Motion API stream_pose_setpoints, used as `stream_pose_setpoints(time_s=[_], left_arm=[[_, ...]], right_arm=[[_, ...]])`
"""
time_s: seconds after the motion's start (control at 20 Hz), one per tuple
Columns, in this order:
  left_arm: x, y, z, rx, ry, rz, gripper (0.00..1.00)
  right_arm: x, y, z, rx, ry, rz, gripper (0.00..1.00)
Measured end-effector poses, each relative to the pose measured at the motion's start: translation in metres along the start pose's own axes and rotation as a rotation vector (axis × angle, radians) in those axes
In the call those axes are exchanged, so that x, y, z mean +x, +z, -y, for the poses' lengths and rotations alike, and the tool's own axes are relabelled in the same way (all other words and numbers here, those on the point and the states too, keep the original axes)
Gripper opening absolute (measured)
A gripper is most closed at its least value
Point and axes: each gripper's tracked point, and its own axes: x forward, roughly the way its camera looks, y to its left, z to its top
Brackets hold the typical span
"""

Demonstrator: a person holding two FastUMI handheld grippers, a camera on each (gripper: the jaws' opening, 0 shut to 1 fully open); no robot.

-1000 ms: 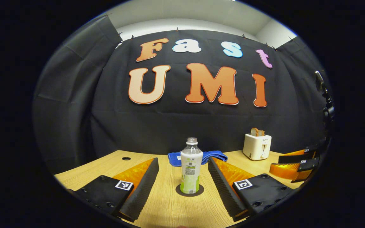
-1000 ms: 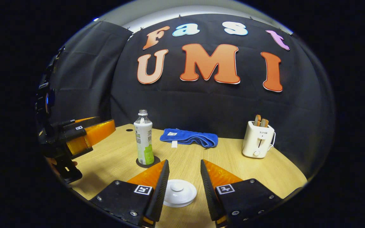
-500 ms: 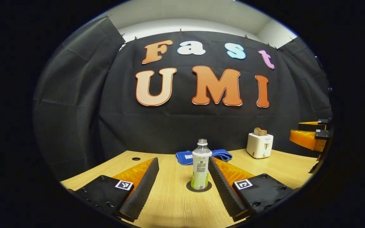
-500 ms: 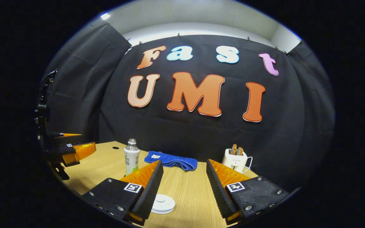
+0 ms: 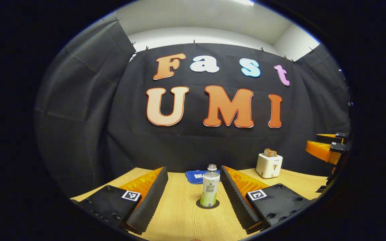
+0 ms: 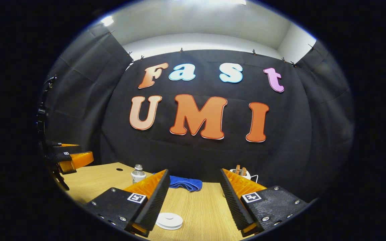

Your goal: Open the teacup lid with one hand, grasp the water bottle and pour water into the teacup with the other hand; after pouring, place the water bottle on the coaster and then close the teacup lid.

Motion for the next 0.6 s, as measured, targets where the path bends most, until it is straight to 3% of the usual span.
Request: stream_pose_setpoints(time_s=[0.6], left_arm=[[-0.02, 0.024, -0.009, 0.08, 0.047, 0.032, 0.99]], right_arm=[[-0.002, 0.006, 0.0, 0.03, 0.011, 0.009, 0.89]])
